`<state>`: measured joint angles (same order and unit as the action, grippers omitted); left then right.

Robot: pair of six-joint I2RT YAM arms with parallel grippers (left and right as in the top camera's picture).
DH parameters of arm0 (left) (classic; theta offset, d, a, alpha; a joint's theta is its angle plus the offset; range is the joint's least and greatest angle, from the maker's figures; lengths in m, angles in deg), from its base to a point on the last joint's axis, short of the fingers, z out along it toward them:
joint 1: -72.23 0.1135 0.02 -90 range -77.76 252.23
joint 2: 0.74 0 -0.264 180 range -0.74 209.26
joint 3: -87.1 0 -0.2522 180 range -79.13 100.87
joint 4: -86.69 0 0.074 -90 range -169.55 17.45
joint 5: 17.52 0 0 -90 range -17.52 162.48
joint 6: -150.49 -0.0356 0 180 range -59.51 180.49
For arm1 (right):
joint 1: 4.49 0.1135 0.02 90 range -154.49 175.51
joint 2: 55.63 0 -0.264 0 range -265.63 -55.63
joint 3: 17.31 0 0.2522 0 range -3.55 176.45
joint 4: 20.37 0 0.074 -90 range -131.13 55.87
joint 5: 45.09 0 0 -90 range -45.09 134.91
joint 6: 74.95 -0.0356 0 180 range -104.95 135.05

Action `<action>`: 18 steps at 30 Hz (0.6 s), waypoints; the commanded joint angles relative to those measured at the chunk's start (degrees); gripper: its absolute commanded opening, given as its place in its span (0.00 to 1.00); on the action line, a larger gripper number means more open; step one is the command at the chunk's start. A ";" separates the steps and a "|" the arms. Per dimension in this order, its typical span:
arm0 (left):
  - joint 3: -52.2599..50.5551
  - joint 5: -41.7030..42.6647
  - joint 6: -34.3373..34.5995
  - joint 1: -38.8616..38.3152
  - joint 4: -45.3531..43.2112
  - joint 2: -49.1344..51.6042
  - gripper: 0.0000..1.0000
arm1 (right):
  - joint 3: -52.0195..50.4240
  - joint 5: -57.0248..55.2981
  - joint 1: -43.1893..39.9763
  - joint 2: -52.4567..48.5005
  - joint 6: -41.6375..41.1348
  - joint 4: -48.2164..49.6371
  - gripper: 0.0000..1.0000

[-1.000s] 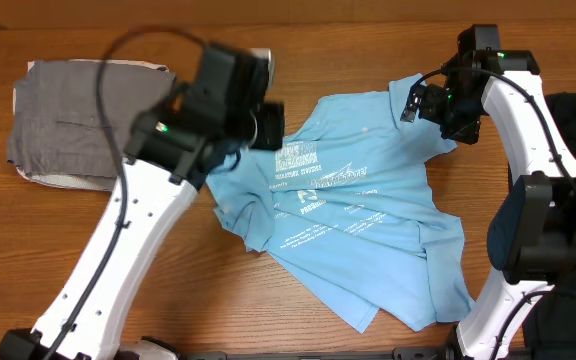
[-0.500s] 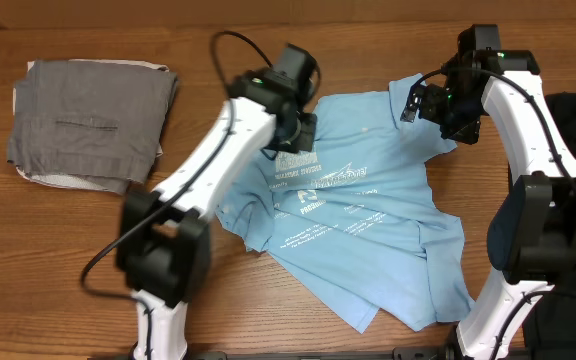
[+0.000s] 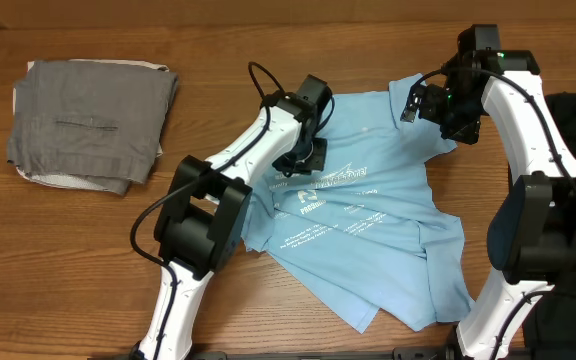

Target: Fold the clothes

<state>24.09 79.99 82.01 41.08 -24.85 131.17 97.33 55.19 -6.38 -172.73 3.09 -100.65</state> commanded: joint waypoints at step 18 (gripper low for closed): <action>4.00 5.18 1.20 -11.61 4.31 2.19 0.19 | 0.96 0.33 -0.20 1.46 0.00 0.20 1.00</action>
<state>24.68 88.25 82.86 26.35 -22.99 131.85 97.33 55.17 -6.38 -172.73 3.09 -100.65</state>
